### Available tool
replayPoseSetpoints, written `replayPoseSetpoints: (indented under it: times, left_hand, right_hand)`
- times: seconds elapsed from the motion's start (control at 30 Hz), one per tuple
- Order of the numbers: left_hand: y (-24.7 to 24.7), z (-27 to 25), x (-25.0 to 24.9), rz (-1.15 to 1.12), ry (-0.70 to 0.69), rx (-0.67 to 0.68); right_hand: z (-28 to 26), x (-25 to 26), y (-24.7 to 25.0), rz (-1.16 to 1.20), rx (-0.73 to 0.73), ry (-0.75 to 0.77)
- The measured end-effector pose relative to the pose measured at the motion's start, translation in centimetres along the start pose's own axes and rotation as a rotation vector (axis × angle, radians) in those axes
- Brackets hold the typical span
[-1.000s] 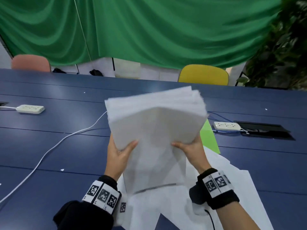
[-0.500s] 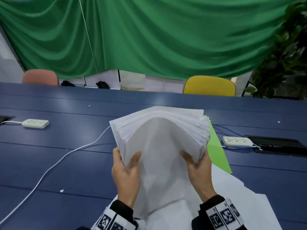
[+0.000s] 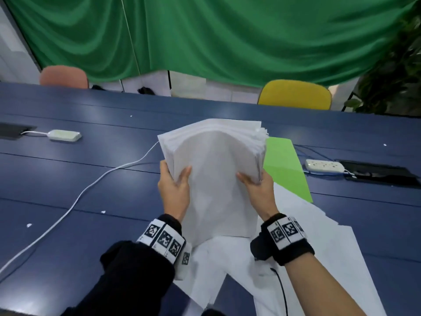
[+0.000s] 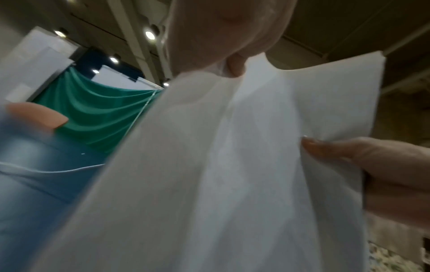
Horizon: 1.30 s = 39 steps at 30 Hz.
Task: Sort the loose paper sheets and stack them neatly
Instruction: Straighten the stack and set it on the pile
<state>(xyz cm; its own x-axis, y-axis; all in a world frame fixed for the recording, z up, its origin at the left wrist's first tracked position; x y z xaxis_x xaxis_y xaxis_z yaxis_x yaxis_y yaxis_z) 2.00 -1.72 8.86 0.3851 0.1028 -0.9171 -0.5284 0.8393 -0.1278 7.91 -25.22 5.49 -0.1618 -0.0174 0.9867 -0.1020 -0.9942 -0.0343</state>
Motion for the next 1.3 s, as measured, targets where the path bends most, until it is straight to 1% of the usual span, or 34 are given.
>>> replayPoseSetpoints:
  times: [0.07,0.17,0.23,0.3,0.4,0.47,0.57,0.63,0.7,0.73,0.83,0.87,0.9,0.97,1.03,1.1,1.17,1.23,1.3]
  left_hand:
    - [-0.2,-0.3,-1.7,-0.005,-0.039,-0.011]
    - [-0.6,-0.2,-5.1,-0.039,-0.111,0.002]
    - [-0.3,-0.6,-6.1,-0.066,-0.155,-0.008]
    - [0.2,-1.5,-4.8,-0.053,-0.148,-0.004]
    - [0.9,-3.6,0.3,-0.005,-0.01,0.054]
    - [1.2,-4.3,3.0,0.049,0.055,0.104]
    - [1.6,-4.5,5.4,0.105,0.12,0.198]
    - [1.8,-4.4,6.4,0.188,0.146,0.256]
    - [1.8,-4.1,7.0,0.258,0.152,0.281]
    - [1.5,-3.8,6.5,0.291,0.135,0.278]
    - [0.4,-2.5,3.7,0.363,0.003,0.255]
    - [0.1,-2.0,2.5,0.361,-0.034,0.245]
    - [-0.3,-1.7,1.6,0.31,-0.031,0.258]
    - [-1.1,-1.2,0.8,0.101,0.034,0.319]
    - [-2.0,-1.3,1.9,-0.06,0.139,0.41]
    - [-2.5,-2.2,3.6,-0.049,0.233,0.47]
    - [-2.7,-2.9,4.9,-0.012,0.272,0.469]
    - [-3.7,-3.0,4.8,-0.018,0.257,0.476]
    - [-5.8,-2.7,3.9,-0.019,0.22,0.521]
  right_hand:
    - [-0.8,2.2,0.1,-0.019,-0.044,0.053]
    - [-1.7,5.9,0.6,0.023,-0.082,0.162]
    - [-2.3,6.9,1.1,0.019,-0.1,0.214]
    - [-3.0,4.7,1.5,0.005,-0.111,0.162]
    - [-4.1,-1.5,1.3,-0.025,-0.045,-0.037]
    - [-4.5,-4.2,1.4,-0.044,-0.016,-0.111]
    - [-4.4,-5.3,1.7,-0.064,-0.014,-0.172]
    - [-4.4,-5.3,1.5,-0.097,0.001,-0.177]
    - [-4.5,-4.6,1.3,-0.158,-0.02,-0.137]
    - [-4.5,-4.0,1.2,-0.181,-0.044,-0.11]
    - [-4.1,-1.2,1.6,-0.207,-0.137,-0.033]
    - [-3.9,-0.1,1.8,-0.189,-0.169,-0.009]
    - [-3.8,0.8,2.2,-0.157,-0.201,0.01]
    - [-3.4,3.0,2.8,-0.08,-0.242,0.051]
    - [-3.1,4.7,3.5,-0.063,-0.263,0.091]
    - [-3.0,5.7,3.8,-0.093,-0.264,0.111]
    - [-3.4,6.4,3.8,-0.129,-0.257,0.118]
    - [-3.5,6.9,4.7,-0.165,-0.285,0.12]
    - [-3.2,7.2,6.5,-0.165,-0.335,0.108]
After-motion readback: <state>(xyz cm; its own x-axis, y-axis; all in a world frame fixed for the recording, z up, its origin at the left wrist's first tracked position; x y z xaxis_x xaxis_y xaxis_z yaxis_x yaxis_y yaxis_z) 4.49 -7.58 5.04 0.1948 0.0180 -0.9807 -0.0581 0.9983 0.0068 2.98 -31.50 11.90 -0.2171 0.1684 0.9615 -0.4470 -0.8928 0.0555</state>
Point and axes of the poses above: each hand's wrist, its own z-axis towards the middle knuckle, its own y-axis out of the back of the hand, x = y × z, the point moved 9 cm from there along z, towards the middle knuckle, and after that the axes turned 1 degree about -y, right-handed, at the moved point
